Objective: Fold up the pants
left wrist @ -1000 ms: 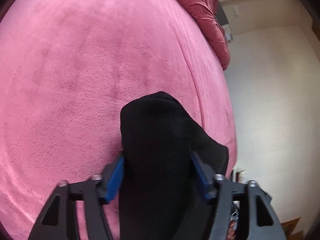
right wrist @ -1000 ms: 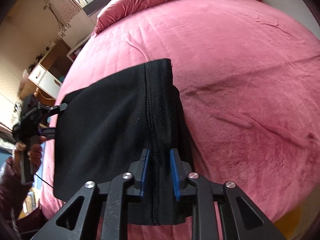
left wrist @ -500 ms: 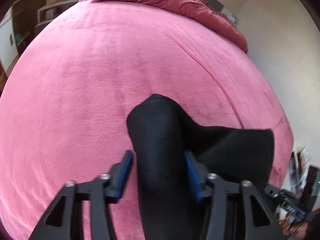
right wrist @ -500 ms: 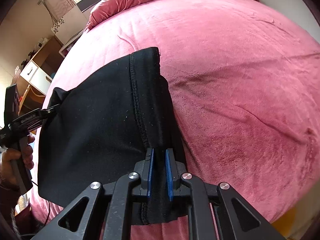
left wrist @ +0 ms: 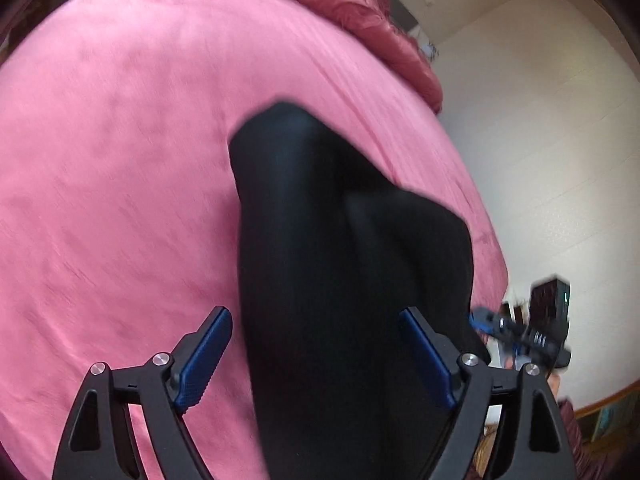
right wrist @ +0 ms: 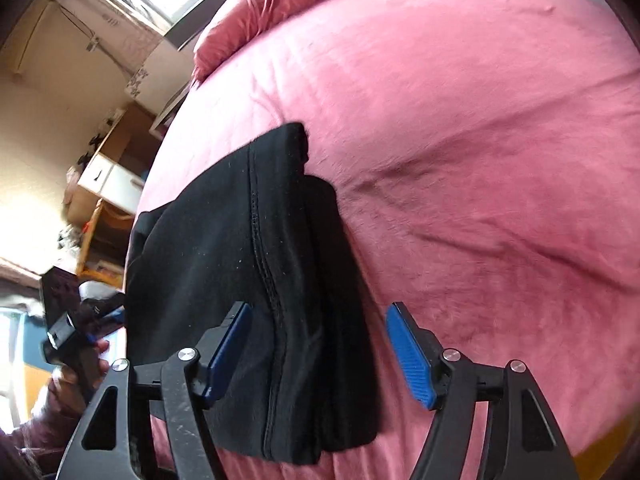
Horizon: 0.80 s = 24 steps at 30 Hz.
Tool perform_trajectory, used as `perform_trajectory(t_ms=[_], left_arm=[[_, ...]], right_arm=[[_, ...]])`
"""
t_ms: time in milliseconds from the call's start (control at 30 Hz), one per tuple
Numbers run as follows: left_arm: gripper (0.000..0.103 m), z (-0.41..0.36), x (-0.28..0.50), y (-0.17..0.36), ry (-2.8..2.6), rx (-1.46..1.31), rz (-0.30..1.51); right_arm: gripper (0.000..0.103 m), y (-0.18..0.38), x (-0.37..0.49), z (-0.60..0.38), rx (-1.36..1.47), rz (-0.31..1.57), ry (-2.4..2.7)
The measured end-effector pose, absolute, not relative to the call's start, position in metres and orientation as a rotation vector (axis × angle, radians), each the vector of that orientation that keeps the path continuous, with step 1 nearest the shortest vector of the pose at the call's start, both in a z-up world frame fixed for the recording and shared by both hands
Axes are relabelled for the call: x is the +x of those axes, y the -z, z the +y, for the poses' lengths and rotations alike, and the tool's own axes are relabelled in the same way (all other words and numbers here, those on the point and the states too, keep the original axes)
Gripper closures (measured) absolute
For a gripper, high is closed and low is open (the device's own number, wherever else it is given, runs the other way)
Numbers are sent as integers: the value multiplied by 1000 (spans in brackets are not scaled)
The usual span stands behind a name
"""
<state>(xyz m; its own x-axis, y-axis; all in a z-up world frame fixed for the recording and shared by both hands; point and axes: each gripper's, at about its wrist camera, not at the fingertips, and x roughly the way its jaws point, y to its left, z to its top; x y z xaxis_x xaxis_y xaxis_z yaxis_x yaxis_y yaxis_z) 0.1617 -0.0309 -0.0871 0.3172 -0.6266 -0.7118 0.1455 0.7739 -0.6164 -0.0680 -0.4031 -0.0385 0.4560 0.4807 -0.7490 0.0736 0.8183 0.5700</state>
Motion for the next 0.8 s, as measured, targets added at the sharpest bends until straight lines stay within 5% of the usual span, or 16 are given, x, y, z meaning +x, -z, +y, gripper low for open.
perform_trajectory(t_ms=[467, 667, 800], left_arm=[[22, -59, 177, 112, 549, -503, 1247], [54, -66, 164, 99, 549, -423, 1188], [61, -73, 157, 83, 542, -377, 1149]], right_arm=[[32, 84, -30, -403, 717, 1149, -460], [42, 77, -37, -389, 613, 1154, -445], [56, 68, -44, -385, 569, 1143, -444]])
